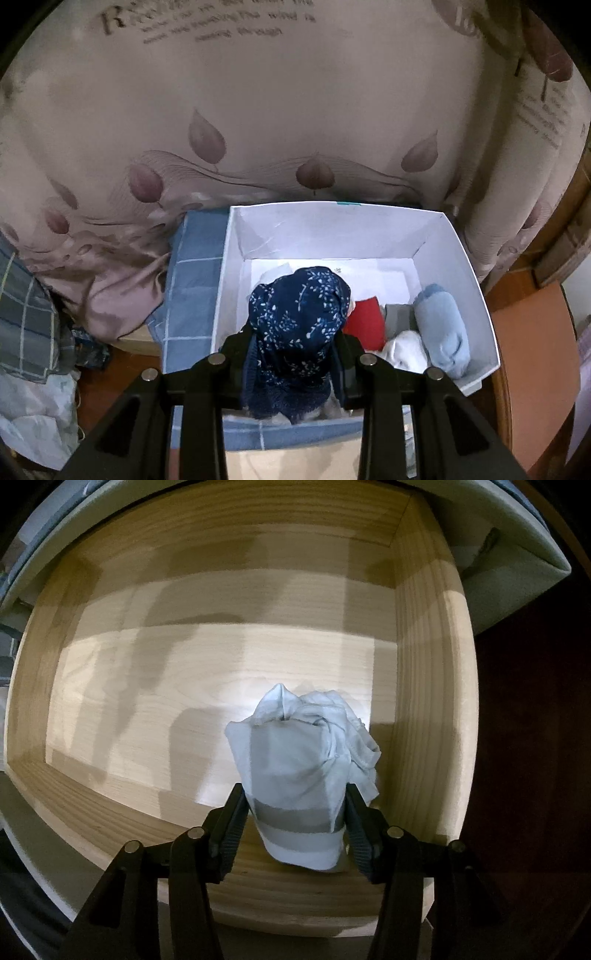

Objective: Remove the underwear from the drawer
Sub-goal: 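Carry the dark-blue floral underwear into the white box and lower it, then open the left tool and withdraw it back over the drawer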

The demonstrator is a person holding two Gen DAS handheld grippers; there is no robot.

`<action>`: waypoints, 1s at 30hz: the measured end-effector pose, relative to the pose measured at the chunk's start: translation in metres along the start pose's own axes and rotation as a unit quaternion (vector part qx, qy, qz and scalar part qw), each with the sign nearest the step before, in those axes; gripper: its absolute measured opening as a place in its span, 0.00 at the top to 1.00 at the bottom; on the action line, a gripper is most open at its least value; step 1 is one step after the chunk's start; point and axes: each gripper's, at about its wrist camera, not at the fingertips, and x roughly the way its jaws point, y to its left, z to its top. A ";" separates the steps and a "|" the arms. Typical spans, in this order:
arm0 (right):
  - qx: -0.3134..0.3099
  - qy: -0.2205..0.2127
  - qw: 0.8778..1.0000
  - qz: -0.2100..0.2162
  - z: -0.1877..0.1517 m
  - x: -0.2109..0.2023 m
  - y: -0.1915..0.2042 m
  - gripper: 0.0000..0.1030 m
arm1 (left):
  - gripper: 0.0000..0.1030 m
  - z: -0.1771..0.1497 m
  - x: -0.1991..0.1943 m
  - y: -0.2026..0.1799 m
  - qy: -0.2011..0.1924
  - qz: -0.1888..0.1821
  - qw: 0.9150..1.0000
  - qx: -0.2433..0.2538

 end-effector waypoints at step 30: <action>0.000 0.007 1.000 -0.015 -0.001 0.000 0.010 0.50 | 0.42 -0.047 -0.024 -0.003 0.050 -0.024 0.998 0.042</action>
